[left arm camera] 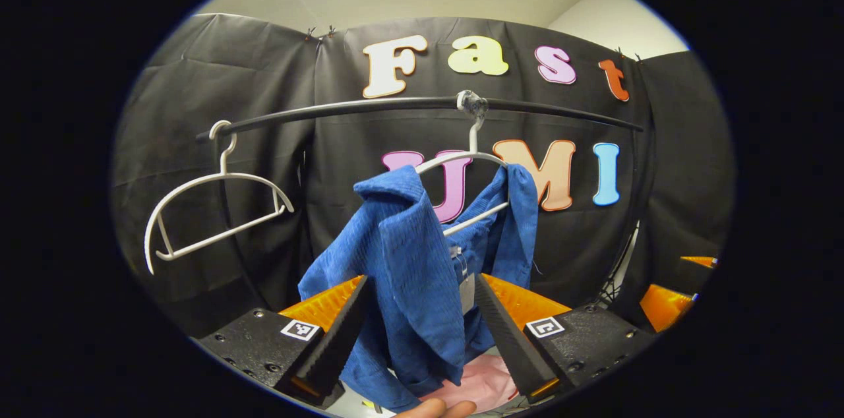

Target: Grasp the clothes on the hanger with both hands and then place them into the laundry hamper below.

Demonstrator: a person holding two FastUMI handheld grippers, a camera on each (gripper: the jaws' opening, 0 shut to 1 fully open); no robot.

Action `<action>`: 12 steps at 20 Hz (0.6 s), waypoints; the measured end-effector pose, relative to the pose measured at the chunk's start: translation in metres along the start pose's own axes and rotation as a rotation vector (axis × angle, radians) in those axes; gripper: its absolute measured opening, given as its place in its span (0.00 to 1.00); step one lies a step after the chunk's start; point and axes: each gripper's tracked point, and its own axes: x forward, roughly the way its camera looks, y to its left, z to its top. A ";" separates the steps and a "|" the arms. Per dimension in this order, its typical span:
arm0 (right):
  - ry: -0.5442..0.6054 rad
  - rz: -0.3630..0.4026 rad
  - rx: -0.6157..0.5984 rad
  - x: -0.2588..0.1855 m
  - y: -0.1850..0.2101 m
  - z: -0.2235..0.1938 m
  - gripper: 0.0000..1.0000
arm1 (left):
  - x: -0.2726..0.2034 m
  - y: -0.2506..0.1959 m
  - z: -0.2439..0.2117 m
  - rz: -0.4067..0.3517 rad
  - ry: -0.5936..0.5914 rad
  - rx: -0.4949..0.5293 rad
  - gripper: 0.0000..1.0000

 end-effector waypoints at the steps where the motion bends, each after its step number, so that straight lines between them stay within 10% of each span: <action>1: -0.001 0.003 -0.004 0.000 0.002 -0.001 0.98 | 0.004 0.001 0.002 0.008 -0.002 0.003 0.98; 12: 0.011 -0.027 -0.020 0.009 -0.007 -0.007 1.00 | 0.026 0.016 -0.010 0.064 0.075 -0.094 0.89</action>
